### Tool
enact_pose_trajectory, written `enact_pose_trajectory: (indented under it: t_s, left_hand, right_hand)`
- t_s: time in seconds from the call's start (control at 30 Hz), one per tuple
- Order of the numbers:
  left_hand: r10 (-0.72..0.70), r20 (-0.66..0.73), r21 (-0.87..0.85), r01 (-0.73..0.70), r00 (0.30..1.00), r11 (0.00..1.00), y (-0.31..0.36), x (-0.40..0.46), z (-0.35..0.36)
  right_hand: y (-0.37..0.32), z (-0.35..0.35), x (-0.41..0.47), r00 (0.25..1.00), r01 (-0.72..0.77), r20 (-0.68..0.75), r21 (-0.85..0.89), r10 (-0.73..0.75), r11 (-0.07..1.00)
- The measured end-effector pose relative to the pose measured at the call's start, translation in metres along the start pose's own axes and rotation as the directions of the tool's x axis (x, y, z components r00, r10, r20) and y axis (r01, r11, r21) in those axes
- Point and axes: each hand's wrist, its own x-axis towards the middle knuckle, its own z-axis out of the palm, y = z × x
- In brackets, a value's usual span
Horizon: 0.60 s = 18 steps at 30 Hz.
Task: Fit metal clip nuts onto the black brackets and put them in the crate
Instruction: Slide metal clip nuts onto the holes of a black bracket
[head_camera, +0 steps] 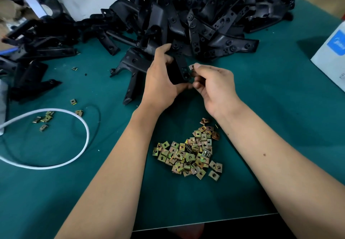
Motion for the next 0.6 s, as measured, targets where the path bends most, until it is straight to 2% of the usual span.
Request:
enact_pose_trajectory:
  t_s: [0.3,0.6]
  left_hand:
    - [0.021,-0.009,0.025,-0.020,1.000,0.999,-0.0006,0.0006,-0.0003]
    - [0.012,-0.002,0.070,-0.012,1.000,0.997,0.0059,-0.0023,-0.0027]
  right_hand:
    - [0.0020,-0.0002,-0.0006,1.000,0.028,-0.003,-0.105,-0.028,0.994]
    - [-0.0012,-0.0035,0.0007,0.997,0.040,0.076,-0.213,-0.024,0.976]
